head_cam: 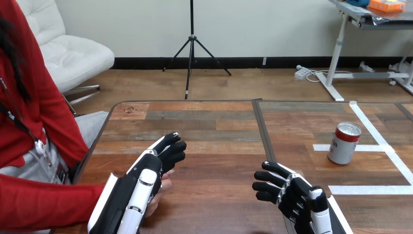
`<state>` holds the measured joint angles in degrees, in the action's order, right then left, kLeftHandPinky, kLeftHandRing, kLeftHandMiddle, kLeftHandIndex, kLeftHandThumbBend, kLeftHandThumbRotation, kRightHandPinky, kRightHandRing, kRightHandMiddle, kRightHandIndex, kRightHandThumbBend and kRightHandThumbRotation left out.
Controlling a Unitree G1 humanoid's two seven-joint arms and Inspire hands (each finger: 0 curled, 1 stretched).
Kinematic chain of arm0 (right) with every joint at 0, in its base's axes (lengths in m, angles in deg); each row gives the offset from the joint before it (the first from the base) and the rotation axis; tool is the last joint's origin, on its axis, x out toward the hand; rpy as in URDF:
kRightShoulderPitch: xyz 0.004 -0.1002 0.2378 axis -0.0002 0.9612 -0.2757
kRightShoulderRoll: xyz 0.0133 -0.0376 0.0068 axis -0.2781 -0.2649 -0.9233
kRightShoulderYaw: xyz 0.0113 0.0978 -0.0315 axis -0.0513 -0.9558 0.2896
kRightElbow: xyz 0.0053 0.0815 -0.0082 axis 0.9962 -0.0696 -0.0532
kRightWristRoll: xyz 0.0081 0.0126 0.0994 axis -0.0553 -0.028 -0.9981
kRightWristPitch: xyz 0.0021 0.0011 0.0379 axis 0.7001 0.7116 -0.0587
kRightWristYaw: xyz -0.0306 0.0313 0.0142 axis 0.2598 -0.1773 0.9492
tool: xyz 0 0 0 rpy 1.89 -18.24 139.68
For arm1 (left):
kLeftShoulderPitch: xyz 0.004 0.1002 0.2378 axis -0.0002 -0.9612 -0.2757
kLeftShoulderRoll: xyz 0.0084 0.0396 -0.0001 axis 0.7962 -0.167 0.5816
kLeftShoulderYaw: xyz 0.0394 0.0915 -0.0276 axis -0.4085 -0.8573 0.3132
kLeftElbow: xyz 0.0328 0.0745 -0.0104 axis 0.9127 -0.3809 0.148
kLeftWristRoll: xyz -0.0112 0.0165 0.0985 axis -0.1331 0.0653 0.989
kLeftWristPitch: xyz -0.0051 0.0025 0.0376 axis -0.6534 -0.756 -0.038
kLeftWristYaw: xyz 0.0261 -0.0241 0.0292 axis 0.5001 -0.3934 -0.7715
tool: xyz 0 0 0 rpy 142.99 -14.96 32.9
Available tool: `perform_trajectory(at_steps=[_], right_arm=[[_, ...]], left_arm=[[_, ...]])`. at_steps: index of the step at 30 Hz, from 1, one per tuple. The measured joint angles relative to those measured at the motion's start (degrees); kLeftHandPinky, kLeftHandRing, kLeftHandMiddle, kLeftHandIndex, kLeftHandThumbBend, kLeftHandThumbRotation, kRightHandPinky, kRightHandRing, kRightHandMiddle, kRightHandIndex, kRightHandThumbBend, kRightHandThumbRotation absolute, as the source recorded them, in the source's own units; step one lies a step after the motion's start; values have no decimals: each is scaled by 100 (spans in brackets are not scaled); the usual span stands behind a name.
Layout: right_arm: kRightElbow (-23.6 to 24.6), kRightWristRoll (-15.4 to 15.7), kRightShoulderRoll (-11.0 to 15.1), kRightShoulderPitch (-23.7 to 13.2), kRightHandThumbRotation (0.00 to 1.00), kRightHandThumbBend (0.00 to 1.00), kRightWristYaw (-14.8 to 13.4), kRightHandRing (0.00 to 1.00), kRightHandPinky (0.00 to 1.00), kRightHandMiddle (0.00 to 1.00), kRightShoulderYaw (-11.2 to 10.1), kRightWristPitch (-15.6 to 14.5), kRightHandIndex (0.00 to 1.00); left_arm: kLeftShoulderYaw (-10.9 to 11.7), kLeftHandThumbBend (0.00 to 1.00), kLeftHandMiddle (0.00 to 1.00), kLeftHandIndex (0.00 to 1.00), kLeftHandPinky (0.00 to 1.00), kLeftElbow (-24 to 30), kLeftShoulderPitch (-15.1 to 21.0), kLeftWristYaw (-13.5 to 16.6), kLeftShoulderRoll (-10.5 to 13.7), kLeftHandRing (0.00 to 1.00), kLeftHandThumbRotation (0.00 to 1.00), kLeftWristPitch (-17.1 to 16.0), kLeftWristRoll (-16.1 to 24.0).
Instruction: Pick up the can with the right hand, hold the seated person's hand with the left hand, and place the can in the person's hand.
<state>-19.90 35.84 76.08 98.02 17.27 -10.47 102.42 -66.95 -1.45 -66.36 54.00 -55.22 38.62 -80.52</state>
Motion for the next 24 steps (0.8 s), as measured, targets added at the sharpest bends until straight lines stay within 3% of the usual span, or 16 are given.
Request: perform_trajectory(at_steps=[11,24], right_arm=[[-83,43,7,-214,100,91,-4,76,77,78,-93,33,80],[-598,141,180,-1043,100,94,-28,74,78,77,-386,99,79]], left_arm=[[0,45,86,86,91,-19,0,18,-27,86,100,-90,43],[-4,45,83,82,86,-77,0,85,-45,83,100,-164,171]])
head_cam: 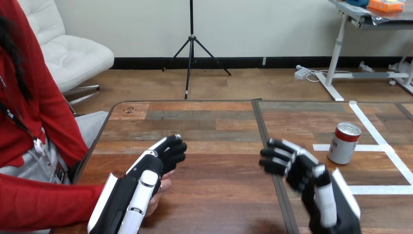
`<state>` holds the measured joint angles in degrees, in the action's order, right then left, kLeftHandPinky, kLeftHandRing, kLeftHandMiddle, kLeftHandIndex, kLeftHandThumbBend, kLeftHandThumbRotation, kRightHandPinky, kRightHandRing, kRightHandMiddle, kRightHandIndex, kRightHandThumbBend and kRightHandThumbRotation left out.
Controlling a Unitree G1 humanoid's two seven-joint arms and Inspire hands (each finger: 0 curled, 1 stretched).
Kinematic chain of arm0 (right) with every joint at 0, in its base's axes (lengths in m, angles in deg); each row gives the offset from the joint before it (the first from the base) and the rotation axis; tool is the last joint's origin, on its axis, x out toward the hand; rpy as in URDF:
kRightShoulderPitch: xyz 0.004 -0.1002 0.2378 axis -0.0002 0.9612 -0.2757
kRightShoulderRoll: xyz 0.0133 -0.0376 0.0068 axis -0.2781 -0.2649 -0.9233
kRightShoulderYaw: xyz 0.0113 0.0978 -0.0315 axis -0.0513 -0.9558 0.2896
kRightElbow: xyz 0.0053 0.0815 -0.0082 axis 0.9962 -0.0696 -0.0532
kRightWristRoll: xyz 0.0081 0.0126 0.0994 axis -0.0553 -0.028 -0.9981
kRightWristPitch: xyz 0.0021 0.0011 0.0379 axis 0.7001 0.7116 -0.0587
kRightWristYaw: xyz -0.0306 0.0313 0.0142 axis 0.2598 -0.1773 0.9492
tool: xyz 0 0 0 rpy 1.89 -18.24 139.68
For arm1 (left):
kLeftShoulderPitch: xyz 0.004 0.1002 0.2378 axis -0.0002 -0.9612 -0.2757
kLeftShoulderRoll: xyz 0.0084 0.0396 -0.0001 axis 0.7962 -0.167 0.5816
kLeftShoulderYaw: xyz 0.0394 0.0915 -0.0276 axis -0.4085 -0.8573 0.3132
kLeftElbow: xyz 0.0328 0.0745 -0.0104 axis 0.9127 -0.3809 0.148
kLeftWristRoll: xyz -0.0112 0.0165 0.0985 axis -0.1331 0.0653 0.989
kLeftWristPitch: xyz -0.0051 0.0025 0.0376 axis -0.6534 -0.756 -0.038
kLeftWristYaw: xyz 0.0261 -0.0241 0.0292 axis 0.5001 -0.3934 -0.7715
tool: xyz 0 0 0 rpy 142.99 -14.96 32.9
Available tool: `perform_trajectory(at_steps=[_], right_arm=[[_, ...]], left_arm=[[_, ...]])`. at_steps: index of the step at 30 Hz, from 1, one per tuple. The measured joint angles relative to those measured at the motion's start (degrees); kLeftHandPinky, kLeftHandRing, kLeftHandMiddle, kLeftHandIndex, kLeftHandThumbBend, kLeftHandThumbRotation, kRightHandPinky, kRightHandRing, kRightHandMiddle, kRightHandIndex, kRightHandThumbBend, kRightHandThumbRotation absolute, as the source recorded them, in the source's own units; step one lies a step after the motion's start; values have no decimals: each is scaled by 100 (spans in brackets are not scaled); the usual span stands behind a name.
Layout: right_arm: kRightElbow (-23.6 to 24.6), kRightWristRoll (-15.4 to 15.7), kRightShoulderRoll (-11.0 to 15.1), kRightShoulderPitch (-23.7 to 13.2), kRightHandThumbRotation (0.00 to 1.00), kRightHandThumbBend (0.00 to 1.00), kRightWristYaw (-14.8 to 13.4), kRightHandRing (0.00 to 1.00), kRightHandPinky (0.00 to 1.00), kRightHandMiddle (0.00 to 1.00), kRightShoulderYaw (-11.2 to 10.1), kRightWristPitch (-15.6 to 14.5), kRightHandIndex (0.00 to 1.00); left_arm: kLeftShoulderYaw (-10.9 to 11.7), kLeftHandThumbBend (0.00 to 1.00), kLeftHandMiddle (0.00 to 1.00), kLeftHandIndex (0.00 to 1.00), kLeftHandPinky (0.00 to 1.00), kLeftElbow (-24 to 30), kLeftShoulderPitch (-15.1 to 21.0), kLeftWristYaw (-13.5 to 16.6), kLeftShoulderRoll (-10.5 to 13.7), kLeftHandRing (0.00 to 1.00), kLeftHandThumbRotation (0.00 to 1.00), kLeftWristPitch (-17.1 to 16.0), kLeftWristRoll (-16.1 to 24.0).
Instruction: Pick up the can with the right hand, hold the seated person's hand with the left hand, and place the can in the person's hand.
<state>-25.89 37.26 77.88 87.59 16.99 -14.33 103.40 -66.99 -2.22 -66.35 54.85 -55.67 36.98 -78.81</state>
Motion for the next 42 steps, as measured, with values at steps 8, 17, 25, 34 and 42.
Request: perform_trajectory(at_steps=[8,17,25,34,42], right_arm=[[-449,128,183,-612,100,99,-53,75,78,77,-176,100,79],[-1015,346,431,-1307,100,100,-167,77,79,78,-311,211,80],[-1532,518,604,-1867,100,100,-286,78,82,78,-356,380,81],[-2121,830,827,-2465,100,100,-436,80,88,79,-355,459,83],[-2774,966,1055,-2989,100,98,-469,82,91,82,-359,479,85]], left_arm=[[-11,43,82,81,83,-12,1,42,0,81,100,-6,119],[-15,36,81,80,82,-54,10,52,-3,81,100,-48,223],[-15,36,81,80,82,-62,56,51,-8,81,100,-53,222],[-13,36,81,80,81,-62,151,63,-13,82,100,-55,244],[-12,33,81,80,81,-62,223,88,-20,82,100,-60,282]])
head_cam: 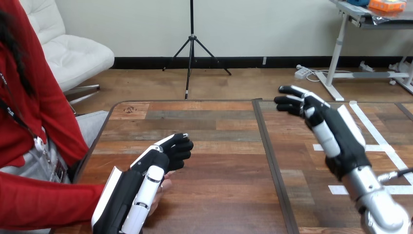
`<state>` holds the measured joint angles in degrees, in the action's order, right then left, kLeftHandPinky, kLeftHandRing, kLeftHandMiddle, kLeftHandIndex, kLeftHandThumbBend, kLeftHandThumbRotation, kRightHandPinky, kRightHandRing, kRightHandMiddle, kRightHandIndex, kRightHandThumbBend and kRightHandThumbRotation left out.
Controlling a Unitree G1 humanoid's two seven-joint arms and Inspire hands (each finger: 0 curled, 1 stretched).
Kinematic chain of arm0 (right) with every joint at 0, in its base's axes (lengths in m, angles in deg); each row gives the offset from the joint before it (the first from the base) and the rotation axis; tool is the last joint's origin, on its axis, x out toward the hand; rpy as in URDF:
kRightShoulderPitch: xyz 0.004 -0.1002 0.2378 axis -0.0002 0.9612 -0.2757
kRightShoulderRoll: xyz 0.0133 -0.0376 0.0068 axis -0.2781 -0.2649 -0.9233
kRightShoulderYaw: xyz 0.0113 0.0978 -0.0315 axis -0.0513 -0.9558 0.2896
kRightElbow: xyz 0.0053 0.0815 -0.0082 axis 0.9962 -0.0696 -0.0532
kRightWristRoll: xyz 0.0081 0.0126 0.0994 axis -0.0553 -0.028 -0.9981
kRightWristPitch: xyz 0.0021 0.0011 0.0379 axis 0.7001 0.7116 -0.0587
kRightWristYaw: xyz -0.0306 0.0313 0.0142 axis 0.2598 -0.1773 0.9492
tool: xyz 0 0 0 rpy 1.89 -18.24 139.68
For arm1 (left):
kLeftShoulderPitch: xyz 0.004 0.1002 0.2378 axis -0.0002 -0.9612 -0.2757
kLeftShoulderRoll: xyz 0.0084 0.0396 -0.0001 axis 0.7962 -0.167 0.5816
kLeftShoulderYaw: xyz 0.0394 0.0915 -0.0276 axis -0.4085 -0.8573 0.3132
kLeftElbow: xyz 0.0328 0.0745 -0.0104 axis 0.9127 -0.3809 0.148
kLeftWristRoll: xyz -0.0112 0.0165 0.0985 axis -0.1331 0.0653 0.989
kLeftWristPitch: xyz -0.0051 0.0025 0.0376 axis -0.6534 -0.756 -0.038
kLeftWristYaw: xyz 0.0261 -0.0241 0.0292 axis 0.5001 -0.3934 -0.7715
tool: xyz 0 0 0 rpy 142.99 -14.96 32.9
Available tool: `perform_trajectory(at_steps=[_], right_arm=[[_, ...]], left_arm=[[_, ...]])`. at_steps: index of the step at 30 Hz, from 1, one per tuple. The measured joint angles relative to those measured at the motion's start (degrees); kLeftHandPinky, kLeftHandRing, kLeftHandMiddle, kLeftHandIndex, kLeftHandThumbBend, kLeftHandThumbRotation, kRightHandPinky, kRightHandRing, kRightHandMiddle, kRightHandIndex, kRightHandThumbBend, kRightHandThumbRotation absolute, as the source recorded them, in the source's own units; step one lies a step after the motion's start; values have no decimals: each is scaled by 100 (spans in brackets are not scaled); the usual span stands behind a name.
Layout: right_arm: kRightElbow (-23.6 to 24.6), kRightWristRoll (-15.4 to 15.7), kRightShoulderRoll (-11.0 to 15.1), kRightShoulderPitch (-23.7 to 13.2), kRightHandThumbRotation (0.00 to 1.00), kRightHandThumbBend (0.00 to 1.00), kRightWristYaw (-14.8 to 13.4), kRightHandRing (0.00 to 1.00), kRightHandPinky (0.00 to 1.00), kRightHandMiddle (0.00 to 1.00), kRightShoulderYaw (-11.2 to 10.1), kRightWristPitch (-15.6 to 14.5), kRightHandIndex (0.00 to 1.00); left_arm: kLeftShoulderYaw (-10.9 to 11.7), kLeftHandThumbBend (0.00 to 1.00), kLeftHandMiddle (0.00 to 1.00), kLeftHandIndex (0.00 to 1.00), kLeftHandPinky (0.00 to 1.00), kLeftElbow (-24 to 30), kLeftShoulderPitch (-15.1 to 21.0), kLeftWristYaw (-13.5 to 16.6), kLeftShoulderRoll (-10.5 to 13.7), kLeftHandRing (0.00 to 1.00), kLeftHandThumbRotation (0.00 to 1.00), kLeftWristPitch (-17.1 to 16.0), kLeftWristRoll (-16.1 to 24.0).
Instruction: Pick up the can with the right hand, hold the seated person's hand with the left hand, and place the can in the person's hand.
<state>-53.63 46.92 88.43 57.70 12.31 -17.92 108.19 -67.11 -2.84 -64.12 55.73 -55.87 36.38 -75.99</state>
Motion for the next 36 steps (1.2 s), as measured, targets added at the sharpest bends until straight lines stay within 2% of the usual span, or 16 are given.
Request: perform_trajectory(at_steps=[8,14,23,36], right_arm=[[-706,109,218,-446,100,95,-98,83,89,83,-10,9,86],[-1273,155,376,-749,100,97,-193,83,88,84,-22,3,87],[-2072,179,587,-1169,100,97,-299,83,91,84,-96,-21,86],[-2905,545,871,-1697,100,98,-841,85,91,85,-97,-201,87]], left_arm=[[-1,29,81,80,80,0,8,10,-3,82,100,-28,35],[-1,27,81,80,80,0,9,28,-4,81,100,-62,49],[0,25,80,79,80,0,11,58,-5,81,100,-92,52],[-2,27,79,79,78,-2,16,56,-10,80,100,-95,56]])
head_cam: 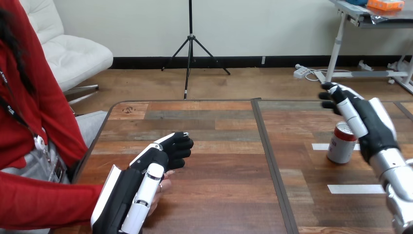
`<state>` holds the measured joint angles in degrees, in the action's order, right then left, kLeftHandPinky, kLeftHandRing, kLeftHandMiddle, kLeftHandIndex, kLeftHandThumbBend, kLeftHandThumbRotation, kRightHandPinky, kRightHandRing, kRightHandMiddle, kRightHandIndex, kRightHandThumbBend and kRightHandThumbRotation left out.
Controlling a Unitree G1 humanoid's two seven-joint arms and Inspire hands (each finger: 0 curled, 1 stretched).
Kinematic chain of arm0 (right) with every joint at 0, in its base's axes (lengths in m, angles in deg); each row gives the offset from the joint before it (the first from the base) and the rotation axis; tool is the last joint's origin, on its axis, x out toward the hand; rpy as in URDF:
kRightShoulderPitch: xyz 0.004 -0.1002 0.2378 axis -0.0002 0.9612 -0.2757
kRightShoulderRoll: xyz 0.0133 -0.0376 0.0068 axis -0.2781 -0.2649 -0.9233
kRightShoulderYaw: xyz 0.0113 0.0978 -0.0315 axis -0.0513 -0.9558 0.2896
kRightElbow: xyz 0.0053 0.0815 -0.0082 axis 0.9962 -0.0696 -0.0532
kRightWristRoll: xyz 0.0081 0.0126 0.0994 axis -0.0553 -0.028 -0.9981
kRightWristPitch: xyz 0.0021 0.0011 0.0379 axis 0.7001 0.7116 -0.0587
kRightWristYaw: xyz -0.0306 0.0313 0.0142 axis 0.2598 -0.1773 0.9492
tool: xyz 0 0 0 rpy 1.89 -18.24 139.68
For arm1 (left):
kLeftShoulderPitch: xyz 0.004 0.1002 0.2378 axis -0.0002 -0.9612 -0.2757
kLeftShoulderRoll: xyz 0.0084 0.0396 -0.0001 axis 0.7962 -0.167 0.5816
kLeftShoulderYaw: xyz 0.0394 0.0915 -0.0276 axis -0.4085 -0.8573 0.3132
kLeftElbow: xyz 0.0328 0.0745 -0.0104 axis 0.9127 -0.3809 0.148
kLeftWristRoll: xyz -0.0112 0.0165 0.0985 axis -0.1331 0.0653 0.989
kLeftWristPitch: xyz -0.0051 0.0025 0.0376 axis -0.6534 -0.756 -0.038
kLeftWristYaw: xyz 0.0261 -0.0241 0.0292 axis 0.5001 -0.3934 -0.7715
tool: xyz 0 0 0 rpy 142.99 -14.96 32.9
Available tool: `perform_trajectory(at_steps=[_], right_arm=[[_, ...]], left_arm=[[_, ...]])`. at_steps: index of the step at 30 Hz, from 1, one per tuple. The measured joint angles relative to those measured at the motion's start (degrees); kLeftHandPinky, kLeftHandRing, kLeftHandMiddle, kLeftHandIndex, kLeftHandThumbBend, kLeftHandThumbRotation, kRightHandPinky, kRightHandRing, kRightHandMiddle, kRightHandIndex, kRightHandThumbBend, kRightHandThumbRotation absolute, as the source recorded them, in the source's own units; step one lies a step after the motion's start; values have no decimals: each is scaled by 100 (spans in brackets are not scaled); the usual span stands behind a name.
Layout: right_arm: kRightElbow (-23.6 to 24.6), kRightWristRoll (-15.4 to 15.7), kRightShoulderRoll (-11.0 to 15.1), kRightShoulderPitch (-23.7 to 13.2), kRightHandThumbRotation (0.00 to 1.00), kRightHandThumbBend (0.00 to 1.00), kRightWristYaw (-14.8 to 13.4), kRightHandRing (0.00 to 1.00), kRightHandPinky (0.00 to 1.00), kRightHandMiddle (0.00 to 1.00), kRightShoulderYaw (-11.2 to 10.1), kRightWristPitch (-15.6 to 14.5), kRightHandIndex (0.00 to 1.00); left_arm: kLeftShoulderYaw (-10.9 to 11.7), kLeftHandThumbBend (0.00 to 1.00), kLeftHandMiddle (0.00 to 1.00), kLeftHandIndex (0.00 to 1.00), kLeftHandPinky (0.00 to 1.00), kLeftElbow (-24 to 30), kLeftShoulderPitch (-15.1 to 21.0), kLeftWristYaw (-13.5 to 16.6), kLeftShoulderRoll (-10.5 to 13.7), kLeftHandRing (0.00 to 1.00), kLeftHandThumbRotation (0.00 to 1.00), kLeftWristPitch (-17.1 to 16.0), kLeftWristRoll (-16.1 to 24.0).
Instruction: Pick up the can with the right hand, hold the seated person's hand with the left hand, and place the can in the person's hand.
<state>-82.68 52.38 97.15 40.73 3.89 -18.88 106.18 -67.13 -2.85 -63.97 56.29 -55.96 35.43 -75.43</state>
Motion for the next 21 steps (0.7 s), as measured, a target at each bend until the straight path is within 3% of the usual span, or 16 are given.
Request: perform_trajectory(at_steps=[8,21], right_arm=[[-293,371,267,-252,100,100,-225,87,90,86,110,-105,87],[-433,655,586,-458,100,100,-263,89,93,87,206,-236,88]], left_arm=[[0,29,79,79,78,0,17,37,-3,79,100,-5,104],[16,29,77,79,76,0,26,149,-7,77,100,-94,190]])
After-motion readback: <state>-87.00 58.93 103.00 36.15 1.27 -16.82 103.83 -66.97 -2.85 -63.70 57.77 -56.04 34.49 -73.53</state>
